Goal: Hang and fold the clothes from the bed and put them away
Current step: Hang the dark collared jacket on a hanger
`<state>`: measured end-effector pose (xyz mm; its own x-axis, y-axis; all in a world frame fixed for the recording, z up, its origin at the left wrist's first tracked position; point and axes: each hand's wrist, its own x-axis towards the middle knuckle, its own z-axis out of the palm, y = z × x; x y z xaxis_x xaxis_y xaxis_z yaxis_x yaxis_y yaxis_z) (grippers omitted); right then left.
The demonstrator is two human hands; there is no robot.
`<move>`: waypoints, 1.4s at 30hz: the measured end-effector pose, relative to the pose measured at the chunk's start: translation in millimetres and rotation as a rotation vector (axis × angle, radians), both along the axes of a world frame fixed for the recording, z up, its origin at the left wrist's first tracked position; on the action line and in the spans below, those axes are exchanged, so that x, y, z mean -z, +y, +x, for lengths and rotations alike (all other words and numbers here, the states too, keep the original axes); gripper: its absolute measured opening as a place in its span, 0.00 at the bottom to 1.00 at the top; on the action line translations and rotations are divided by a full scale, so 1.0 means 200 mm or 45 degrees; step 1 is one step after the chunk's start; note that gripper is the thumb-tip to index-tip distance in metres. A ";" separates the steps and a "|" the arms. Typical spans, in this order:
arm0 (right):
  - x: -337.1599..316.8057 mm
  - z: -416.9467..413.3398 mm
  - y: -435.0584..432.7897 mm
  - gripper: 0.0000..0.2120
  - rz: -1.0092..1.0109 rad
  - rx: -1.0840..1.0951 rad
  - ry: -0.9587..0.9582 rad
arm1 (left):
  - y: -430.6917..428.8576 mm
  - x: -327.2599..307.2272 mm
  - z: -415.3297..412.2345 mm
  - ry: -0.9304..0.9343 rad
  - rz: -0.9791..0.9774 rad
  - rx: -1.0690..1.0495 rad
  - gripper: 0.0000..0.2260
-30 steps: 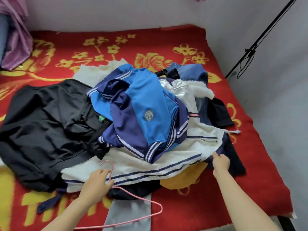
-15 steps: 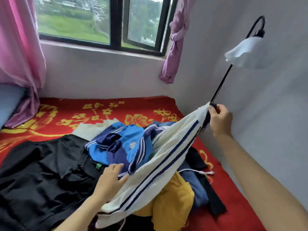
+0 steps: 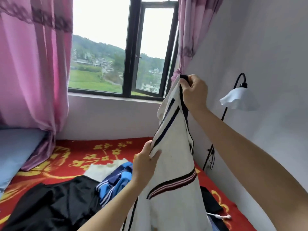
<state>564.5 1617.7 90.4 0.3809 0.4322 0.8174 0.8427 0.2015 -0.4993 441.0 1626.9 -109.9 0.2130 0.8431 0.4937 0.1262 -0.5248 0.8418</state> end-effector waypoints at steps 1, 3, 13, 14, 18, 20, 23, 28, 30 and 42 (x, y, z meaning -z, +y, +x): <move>-0.01 0.02 0.01 0.10 -0.003 0.033 0.044 | 0.04 -0.03 -0.05 -0.015 0.016 -0.071 0.11; -0.02 0.06 0.01 0.11 -0.011 0.095 0.160 | 0.12 -0.13 -0.16 0.000 0.106 -0.167 0.08; -0.39 -0.15 -0.01 0.08 0.228 -0.104 0.213 | 0.27 -1.03 -0.74 0.019 0.677 -0.624 0.12; -0.46 -0.22 -0.01 0.07 0.252 -0.151 0.179 | 0.26 -1.10 -0.81 0.006 0.738 -0.673 0.13; -0.61 -0.51 0.01 0.11 0.225 -0.335 0.089 | 0.24 -1.21 -1.15 -0.022 0.746 -0.808 0.16; -0.55 -0.63 0.06 0.14 0.188 -0.466 0.117 | 0.23 -1.15 -1.28 0.003 0.695 -0.865 0.15; -0.29 -0.81 0.19 0.14 -0.057 -0.641 0.185 | 0.16 -0.89 -1.50 0.092 0.509 -0.916 0.20; 0.44 -1.12 0.35 0.18 -0.570 -0.817 0.304 | 0.04 -0.20 -1.85 0.596 0.154 -1.034 0.33; 0.78 -1.23 0.34 0.18 -0.762 -0.839 0.315 | -0.01 0.09 -1.95 0.718 -0.078 -1.037 0.28; 1.84 -1.69 -0.07 0.12 -1.658 -0.942 1.156 | -0.65 1.19 -2.18 1.260 -0.945 -1.067 0.29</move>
<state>226.9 1602.8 -277.4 -0.0824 0.8534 -0.5147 0.1534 -0.4995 -0.8526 5.5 1497.4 -347.1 -0.4638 0.8744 -0.1426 0.8308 0.4852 0.2728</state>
